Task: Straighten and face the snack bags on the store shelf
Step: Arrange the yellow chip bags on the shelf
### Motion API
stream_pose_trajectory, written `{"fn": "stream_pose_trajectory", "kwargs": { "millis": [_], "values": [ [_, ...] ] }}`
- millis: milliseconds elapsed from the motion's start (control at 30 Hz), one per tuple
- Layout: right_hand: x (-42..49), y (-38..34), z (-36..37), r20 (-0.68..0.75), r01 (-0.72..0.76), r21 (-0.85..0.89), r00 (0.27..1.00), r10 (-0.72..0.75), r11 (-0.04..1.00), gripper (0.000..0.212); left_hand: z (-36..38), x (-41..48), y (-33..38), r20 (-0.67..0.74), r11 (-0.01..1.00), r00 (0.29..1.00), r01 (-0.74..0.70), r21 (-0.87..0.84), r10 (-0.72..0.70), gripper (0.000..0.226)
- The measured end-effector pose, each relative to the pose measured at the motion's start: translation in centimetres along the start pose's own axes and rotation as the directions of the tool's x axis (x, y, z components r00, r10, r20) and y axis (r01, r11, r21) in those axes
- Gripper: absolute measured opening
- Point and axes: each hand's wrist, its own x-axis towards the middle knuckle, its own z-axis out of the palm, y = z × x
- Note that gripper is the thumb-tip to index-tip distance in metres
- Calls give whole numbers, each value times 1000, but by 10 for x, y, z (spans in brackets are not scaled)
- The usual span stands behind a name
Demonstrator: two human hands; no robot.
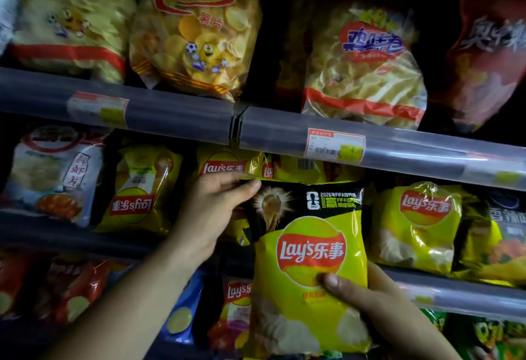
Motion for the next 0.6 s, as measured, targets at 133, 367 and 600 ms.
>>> {"fn": "stream_pose_trajectory", "kwargs": {
  "millis": [133, 367, 600],
  "values": [
    [-1, 1, -12, -45, 0, -9, 999, 0, 1000, 86, 7, 4, 6, 40, 1000, 999, 2, -1, -2, 19],
    [-1, 0, -27, -217, 110, -91, 968, -128, 990, 56, 1, 9, 10, -73, 999, 997, 3, -36, -6, 35],
    [23, -15, -25, -416, 234, -178, 863, -288, 956, 28, 41, -30, -21, 264, 896, 929, 130, 424, -259, 51]
  ]
}}
